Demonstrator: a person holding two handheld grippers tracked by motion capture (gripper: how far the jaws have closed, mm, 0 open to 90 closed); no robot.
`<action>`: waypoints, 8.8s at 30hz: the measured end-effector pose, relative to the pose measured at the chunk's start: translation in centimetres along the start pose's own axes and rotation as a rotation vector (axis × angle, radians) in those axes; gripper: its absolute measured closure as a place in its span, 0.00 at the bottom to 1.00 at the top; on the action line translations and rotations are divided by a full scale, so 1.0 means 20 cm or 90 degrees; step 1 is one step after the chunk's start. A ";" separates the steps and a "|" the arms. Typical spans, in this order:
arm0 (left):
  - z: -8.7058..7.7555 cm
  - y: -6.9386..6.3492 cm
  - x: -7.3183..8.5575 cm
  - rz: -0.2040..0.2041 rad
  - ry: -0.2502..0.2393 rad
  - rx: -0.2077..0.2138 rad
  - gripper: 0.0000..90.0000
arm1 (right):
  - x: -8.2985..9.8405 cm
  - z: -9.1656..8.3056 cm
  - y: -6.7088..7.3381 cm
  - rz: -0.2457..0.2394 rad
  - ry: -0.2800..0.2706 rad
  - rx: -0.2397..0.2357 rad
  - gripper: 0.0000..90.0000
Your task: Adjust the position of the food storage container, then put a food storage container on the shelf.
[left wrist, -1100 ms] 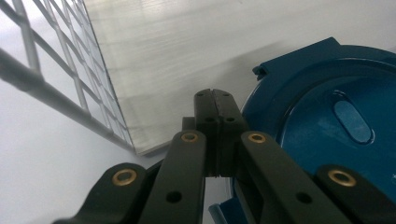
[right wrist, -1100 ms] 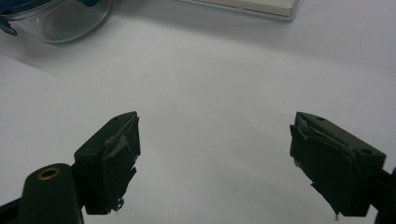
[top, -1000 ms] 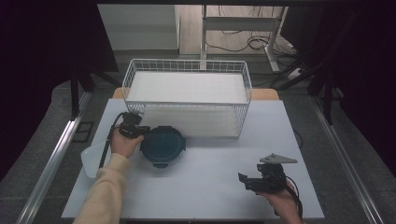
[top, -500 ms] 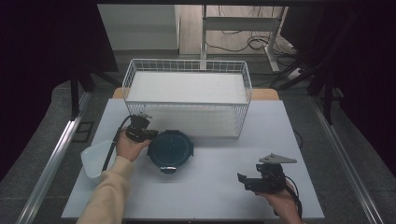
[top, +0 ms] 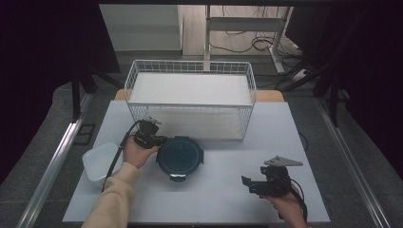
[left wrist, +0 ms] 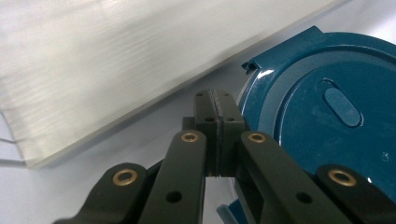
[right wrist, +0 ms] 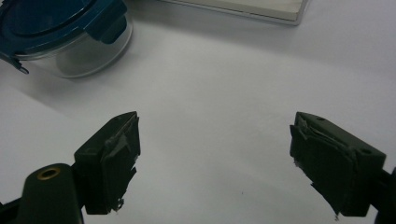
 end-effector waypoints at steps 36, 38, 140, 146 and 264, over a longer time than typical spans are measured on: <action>0.02 -0.28 0.01 0.068 0.030 0.049 1.00 | -0.01 -0.01 0.01 -0.003 -0.006 0.001 0.18; 0.03 -0.30 0.01 0.071 0.028 0.051 1.00 | -0.01 -0.01 0.01 -0.004 -0.005 0.000 0.18; -0.23 -0.34 0.22 -0.199 -0.038 0.167 0.15 | -0.13 0.30 0.22 0.097 0.010 -0.143 0.13; -0.19 -0.35 0.24 -0.240 -0.037 0.211 0.14 | -0.08 0.36 0.22 0.136 0.031 -0.157 0.12; -0.40 -0.43 -0.07 -0.270 -0.109 0.230 0.40 | -0.42 0.17 0.29 0.220 -0.047 -0.205 0.45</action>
Point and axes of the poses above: each handheld gripper's, and its own axes: z roughly forward along the jaws, x roughly out of its underside, y roughly to its left, the point moved 3 cm from there along z, roughly forward along the jaws, and after that the axes turned 14 degrees about -y, right-handed, at the moved point
